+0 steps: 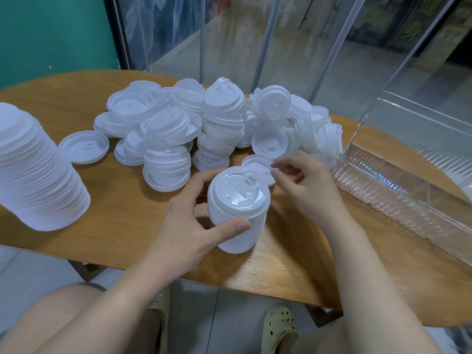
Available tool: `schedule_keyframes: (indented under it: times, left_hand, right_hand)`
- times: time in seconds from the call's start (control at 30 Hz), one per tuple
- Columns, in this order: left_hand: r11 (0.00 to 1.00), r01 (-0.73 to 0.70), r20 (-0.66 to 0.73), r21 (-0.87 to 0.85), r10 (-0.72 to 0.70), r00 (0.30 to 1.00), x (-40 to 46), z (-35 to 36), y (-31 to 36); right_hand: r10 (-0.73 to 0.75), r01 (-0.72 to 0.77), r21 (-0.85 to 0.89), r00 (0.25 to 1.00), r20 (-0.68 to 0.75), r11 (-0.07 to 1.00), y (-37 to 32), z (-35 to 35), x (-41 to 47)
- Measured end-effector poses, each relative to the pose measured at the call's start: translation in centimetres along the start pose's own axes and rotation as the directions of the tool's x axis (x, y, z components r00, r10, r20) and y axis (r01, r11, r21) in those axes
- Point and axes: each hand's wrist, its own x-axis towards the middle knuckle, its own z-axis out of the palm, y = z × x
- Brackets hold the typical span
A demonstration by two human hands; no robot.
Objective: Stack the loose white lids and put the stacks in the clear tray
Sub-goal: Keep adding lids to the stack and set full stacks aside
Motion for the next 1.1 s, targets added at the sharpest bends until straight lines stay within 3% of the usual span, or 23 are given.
schedule_keyframes:
  times: [0.13, 0.23, 0.57, 0.8, 1.1]
  left_hand:
    - [1.000, -0.004, -0.045, 0.030, 0.006, 0.999, 0.0, -1.0, 0.2]
    - [0.998, -0.008, -0.054, 0.063, 0.011, 0.998, 0.0, -1.4, 0.1]
    - [0.989, 0.013, -0.031, 0.150, -0.009, 0.999, 0.2, -1.6, 0.1]
    - [0.986, -0.011, -0.022, 0.168, 0.015, 1.000, 0.2, -1.6, -0.1]
    - [0.998, -0.006, -0.002, 0.064, 0.006, 1.000, -0.3, -1.3, -0.2]
  right_hand:
    - [-0.005, 0.032, -0.161, 0.986, 0.167, 0.986, 1.5, 1.6, 0.6]
    - [-0.026, 0.072, -0.231, 0.980, 0.197, 0.970, 1.9, 2.6, 0.7]
    - [-0.011, 0.041, -0.240, 0.992, 0.126, 0.970, 1.4, 1.7, -0.2]
    - [0.010, -0.013, -0.132, 1.000, -0.022, 0.991, 0.3, 0.3, -0.7]
    - [0.093, -0.097, -0.048, 0.992, -0.083, 0.994, -0.5, -0.5, -1.1]
